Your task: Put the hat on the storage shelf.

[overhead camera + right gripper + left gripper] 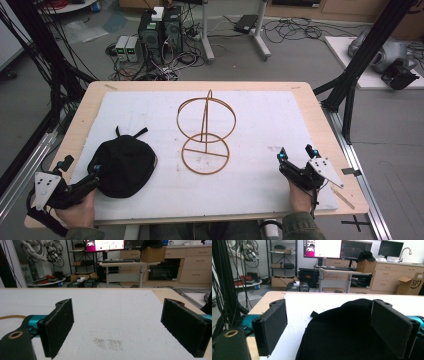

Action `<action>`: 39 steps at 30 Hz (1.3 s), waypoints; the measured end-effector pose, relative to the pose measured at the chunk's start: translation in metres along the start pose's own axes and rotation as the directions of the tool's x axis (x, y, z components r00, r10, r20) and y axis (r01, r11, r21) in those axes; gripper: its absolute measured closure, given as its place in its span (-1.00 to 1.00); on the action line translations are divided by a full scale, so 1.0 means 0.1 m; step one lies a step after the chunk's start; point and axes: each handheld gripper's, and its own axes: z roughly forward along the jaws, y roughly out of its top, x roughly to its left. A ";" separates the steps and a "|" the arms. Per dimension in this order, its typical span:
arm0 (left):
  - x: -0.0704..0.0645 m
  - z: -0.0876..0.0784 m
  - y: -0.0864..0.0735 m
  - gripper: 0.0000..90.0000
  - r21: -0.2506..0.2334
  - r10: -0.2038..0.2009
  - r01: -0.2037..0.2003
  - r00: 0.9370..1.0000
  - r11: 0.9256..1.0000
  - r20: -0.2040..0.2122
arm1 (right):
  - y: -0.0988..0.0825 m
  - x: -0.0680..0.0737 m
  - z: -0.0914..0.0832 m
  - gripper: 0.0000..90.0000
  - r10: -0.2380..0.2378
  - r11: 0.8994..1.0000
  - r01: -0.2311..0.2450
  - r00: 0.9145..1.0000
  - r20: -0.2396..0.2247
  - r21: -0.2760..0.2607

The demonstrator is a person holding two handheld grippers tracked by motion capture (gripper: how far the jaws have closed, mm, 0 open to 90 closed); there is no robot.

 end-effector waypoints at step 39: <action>-0.02 0.03 0.02 -0.67 0.013 0.030 -0.030 0.999 0.999 0.025 | -0.01 -0.02 0.01 -0.77 0.034 0.999 -0.033 0.999 -0.012 0.013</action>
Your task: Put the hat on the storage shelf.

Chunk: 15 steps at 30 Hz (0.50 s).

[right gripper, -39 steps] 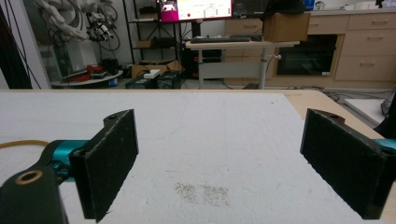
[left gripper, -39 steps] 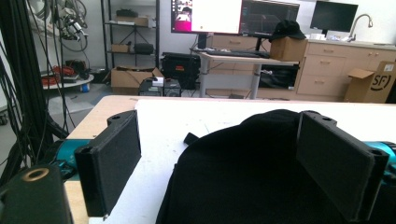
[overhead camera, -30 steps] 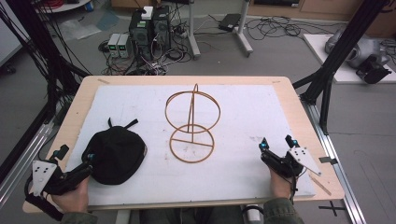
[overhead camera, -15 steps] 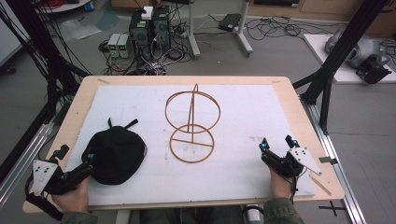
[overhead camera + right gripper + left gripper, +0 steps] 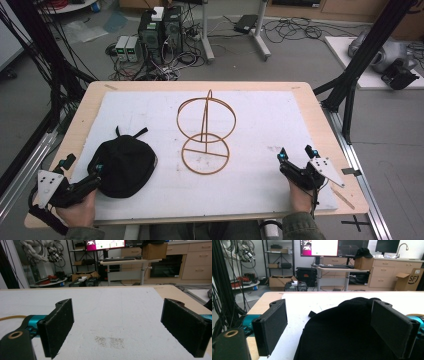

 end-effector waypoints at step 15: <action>-0.06 0.04 0.04 -0.67 0.000 0.016 -0.016 0.999 1.000 0.040 | -0.01 0.00 0.01 -0.77 -0.002 1.000 0.002 1.000 -0.014 0.005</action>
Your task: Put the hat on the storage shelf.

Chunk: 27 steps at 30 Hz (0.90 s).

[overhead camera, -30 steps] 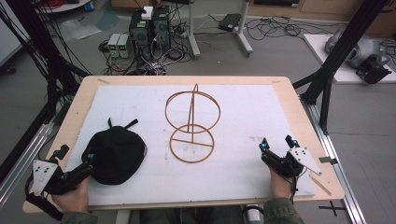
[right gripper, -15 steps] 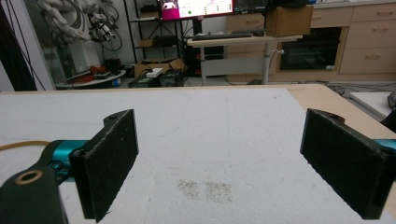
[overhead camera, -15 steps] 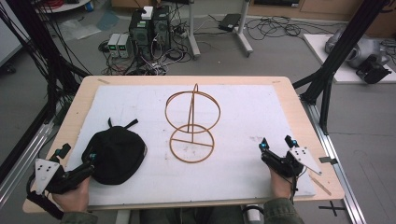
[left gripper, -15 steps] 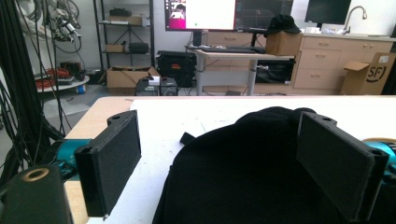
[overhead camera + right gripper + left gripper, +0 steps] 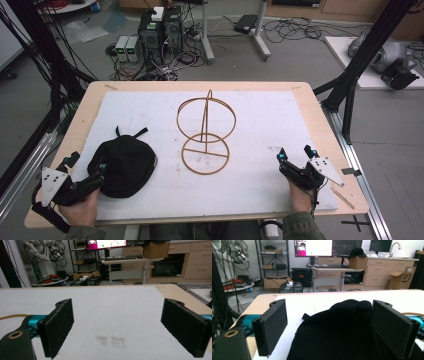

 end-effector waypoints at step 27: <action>-0.08 0.15 0.05 -0.66 0.163 0.060 -0.081 0.990 0.983 0.129 | 0.00 -0.02 0.00 -0.77 0.003 1.000 -0.003 1.000 -0.002 0.000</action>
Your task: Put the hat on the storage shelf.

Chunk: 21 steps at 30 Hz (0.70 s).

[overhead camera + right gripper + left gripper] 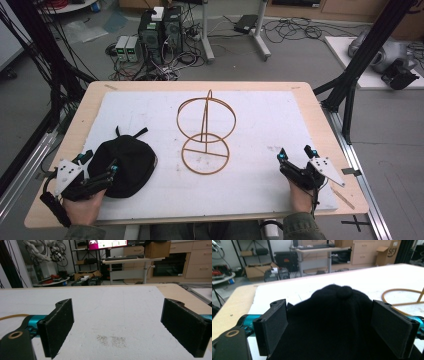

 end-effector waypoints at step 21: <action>0.02 0.02 -0.03 -0.37 0.122 -0.014 0.007 0.998 0.993 0.060 | -0.01 -0.02 0.01 -0.77 0.010 1.000 -0.010 1.000 0.003 -0.002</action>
